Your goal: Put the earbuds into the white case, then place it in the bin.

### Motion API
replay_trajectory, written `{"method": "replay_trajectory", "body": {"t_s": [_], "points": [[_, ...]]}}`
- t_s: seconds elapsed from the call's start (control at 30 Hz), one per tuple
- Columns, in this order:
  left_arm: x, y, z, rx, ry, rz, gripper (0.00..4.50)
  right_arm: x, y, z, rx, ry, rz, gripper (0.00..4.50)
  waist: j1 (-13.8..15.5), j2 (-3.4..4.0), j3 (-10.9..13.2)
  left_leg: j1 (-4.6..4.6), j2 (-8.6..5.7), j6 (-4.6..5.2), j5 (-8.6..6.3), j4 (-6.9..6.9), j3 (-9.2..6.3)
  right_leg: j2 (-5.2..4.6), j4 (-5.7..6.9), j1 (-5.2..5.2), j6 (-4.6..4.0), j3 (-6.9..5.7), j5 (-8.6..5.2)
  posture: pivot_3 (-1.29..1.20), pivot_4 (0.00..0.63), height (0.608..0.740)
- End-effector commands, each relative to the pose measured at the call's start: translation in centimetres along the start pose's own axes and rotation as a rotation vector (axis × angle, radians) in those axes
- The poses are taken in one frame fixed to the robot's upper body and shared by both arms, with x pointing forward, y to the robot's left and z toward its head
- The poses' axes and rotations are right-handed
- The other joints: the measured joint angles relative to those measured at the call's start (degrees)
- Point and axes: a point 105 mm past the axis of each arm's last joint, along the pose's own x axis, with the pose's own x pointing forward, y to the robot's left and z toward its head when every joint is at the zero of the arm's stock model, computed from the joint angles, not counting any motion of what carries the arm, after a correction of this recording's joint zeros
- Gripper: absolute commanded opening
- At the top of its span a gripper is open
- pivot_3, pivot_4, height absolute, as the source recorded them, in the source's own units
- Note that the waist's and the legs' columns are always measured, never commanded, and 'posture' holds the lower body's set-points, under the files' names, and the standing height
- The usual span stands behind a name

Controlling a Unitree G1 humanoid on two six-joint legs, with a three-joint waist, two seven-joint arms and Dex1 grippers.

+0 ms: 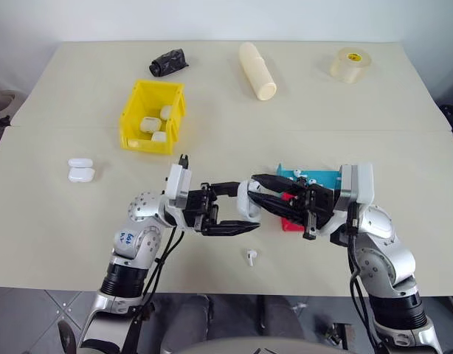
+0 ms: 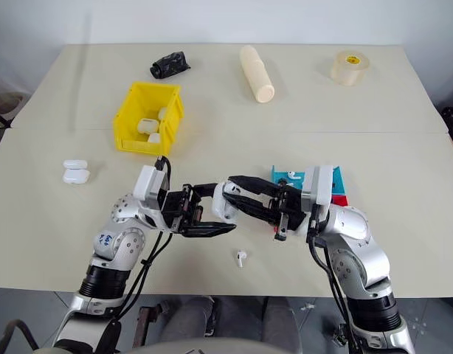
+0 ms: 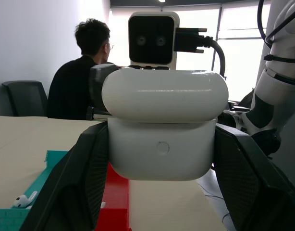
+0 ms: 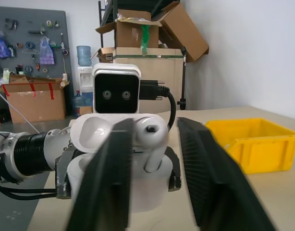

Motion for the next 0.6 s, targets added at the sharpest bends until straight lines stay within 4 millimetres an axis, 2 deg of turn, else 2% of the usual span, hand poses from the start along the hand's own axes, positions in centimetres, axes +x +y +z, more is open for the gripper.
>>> {"method": "replay_trajectory", "body": {"t_s": [0.03,0.2,0.33,0.47,0.6], "points": [[2.0,-0.1,2.8,0.118,-0.092,-0.067,2.8,0.4,1.4,-1.5,0.084,0.059,0.068,2.84,0.02,0.0,0.0,0.0,0.0,0.0,0.0,0.0,0.0,0.0,0.0,0.0,0.0,0.0,0.0,0.0,0.15,0.74],[2.0,-0.1,2.8,0.121,-0.092,-0.063,2.8,0.3,1.1,-1.1,0.058,0.052,0.061,4.46,0.03,0.0,0.0,0.0,0.0,0.0,0.0,0.0,0.0,0.0,0.0,0.0,0.0,0.0,0.0,0.0,0.15,0.74],[1.5,0.0,2.5,0.118,-0.08,-0.037,2.8,-0.4,0.6,0.0,-0.002,0.059,0.043,4.49,0.06,0.0,0.0,0.0,0.0,0.0,0.0,0.0,0.0,0.0,-0.03,0.01,0.0,-0.01,0.0,0.0,0.15,0.74],[0.3,0.1,1.8,0.119,-0.036,0.011,2.8,-2.8,-0.2,1.1,-0.066,0.119,-0.002,4.49,0.23,-0.01,0.0,-0.01,-0.01,0.01,0.0,-0.03,-0.01,-0.01,-0.08,0.02,0.0,-0.02,0.0,0.0,0.15,0.74],[-1.7,0.2,0.9,0.126,0.026,0.091,2.8,-8.2,-1.9,1.6,-0.137,0.273,-0.126,4.49,0.3,-0.01,0.0,-0.02,-0.03,0.03,-0.02,-0.05,0.03,-0.02,-0.18,0.06,0.01,-0.03,0.0,0.0,0.15,0.74]]}}
